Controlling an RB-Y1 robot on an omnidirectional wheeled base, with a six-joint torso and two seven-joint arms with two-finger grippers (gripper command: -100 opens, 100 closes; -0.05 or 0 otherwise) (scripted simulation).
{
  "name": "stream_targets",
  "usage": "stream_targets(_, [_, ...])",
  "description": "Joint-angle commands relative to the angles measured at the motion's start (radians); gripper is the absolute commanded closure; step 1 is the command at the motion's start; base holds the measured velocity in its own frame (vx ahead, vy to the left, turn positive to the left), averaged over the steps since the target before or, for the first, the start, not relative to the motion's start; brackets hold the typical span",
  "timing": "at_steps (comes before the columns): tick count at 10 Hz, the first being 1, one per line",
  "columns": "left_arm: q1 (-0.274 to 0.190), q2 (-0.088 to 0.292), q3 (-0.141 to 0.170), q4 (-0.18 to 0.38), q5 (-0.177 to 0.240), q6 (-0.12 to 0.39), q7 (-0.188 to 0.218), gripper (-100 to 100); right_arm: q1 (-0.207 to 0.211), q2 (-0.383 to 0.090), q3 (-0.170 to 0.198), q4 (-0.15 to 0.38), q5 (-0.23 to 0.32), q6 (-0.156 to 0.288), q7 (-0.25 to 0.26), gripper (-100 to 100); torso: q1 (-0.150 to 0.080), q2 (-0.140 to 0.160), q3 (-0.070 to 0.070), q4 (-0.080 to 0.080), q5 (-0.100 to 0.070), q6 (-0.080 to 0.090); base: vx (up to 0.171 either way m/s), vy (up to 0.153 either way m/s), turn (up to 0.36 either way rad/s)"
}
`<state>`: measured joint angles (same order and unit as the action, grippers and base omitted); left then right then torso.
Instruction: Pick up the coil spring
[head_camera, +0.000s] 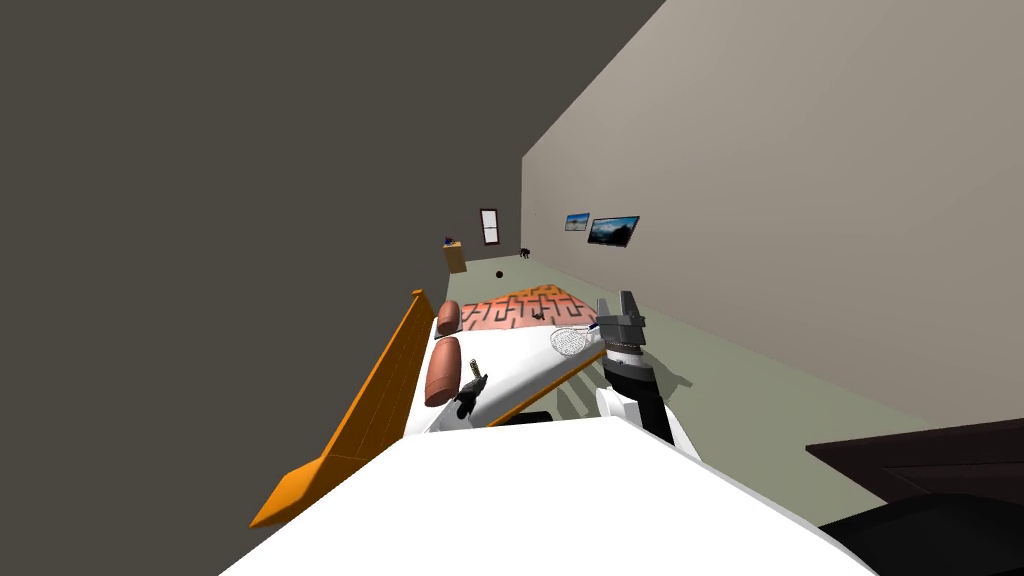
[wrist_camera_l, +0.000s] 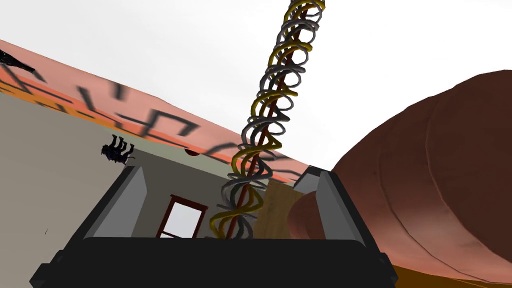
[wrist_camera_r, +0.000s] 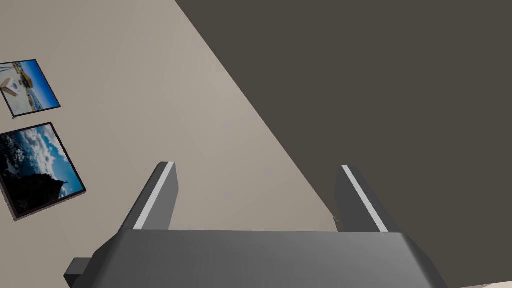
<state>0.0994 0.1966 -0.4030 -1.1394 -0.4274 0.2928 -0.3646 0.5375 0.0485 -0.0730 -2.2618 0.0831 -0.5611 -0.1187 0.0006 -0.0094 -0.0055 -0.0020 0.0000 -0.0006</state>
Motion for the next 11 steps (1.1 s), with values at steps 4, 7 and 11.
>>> stream_targets(4, [-0.026, 0.012, -0.017, 0.053, -0.008, 0.027, -0.001, 0, 0.000, 0.000, 0.000, 0.000, 0.000, 0.000, 0.000, 0, 0.000, 0.006, 0.003, 0.001, 0.000, 0.000, 0.063, -0.001, 0.006])
stream_targets(7, [-0.036, 0.016, 0.006, 0.109, -0.017, -0.026, 0.005, -100, 0.000, 0.000, 0.000, 0.000, 0.000, 0.000, 0.000, 0, -0.002, 0.008, 0.004, 0.002, 0.000, 0.000, 0.025, -0.033, -0.004])
stream_targets(11, [-0.053, 0.024, 0.041, 0.192, -0.032, -0.105, 0.015, -100, 0.000, 0.000, 0.000, 0.000, 0.000, 0.000, 0.000, 0, -0.003, 0.007, 0.004, 0.001, -0.001, 0.000, 0.036, -0.045, -0.004])
